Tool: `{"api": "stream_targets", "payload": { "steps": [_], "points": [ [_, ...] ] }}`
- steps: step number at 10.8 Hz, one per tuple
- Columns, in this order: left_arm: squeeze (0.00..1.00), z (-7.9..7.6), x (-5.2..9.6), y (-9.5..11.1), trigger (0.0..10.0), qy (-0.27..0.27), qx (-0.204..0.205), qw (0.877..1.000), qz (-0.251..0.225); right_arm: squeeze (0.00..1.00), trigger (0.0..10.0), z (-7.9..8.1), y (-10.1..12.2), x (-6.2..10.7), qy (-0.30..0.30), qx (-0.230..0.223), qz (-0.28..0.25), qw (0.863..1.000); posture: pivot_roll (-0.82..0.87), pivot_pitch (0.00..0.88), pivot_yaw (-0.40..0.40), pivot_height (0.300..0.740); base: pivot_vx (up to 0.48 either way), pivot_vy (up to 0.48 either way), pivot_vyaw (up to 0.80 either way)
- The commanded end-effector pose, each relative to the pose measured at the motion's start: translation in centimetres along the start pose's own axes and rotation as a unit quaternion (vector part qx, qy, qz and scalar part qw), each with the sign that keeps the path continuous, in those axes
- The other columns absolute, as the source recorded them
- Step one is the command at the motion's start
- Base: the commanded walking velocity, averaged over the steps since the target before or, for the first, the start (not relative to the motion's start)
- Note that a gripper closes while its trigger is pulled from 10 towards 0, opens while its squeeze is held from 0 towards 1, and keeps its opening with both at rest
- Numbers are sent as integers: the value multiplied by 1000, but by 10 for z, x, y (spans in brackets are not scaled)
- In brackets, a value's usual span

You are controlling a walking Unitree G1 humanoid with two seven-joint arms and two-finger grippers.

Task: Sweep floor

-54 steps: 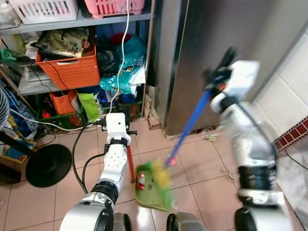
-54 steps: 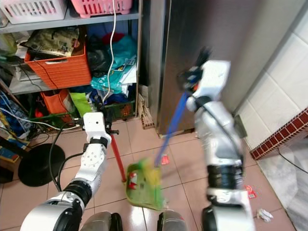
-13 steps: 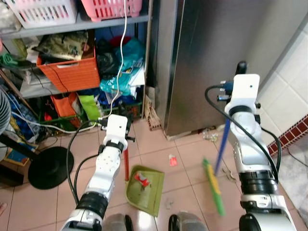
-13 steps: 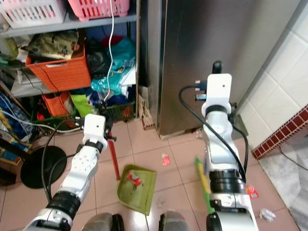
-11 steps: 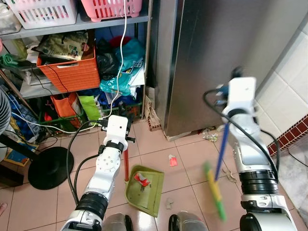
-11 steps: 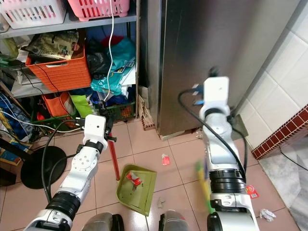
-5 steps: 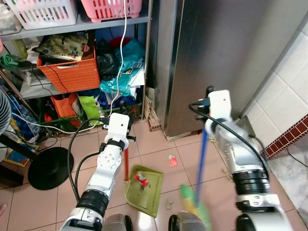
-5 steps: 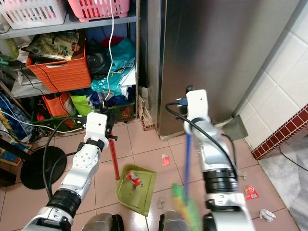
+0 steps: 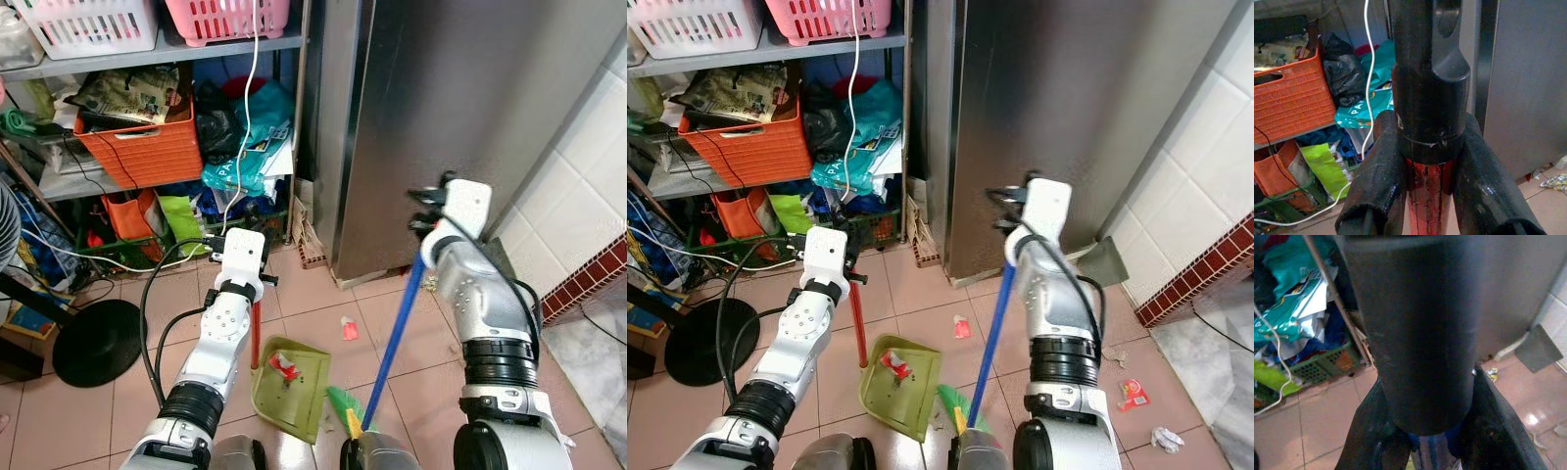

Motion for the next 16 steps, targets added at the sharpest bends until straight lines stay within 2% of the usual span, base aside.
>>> {"api": "stream_targets", "payload": {
  "steps": [1,3,4,5,7,8,9,10,12,14,16],
  "points": [
    [0,0,4,-18,10000,-7,-33,999,36,0,10000,29,3,1,62,-117,6,991,-124,50,39,740,0,0,0],
    [0,1,1,-20,10000,20,-12,998,56,0,10000,25,24,0,48,-143,-36,988,-128,47,36,740,0,0,0],
    [0,-1,-2,-14,10000,28,-13,999,44,0,10000,20,32,0,31,-139,-58,988,-128,46,34,740,0,0,0],
    [0,-2,-6,2,10000,39,-5,999,8,0,10000,25,58,3,39,-93,-135,986,-129,43,32,740,0,0,0],
    [0,6,-9,11,10000,54,7,998,-7,0,10000,45,79,14,83,-4,-218,972,-112,38,27,740,0,0,0],
    [0,9,-8,11,10000,53,2,998,-13,0,10000,51,82,20,103,19,-244,964,-105,37,25,740,0,0,0],
    [0,10,-5,9,10000,49,2,999,-15,0,10000,49,80,22,97,44,-259,960,-101,35,25,740,0,0,0],
    [0,10,-4,8,10000,50,7,999,-15,0,10000,46,77,20,90,45,-257,961,-100,35,26,740,0,0,0],
    [0,9,-3,8,10000,45,12,999,-16,0,10000,32,81,23,51,84,-288,953,-99,34,32,740,0,0,0],
    [0,11,-3,6,10000,47,9,999,-12,0,10000,23,77,23,34,93,-288,952,-100,35,32,740,0,0,0],
    [0,14,-3,9,10000,50,25,998,-17,0,10000,18,75,23,18,111,-292,950,-99,37,34,740,0,0,0]
  ]
}}
Point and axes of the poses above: a point about 5 cm out from each wrist's last joint towards the gripper, its own x axis pointing back from the gripper into the wrist, its own y axis along the axis of the wrist's last joint, z = x × y, the point moved 5 cm from there along -x, pointing out of the wrist towards the gripper, and after that the axes turned 3 degrees about -x, right-handed, at the moved point
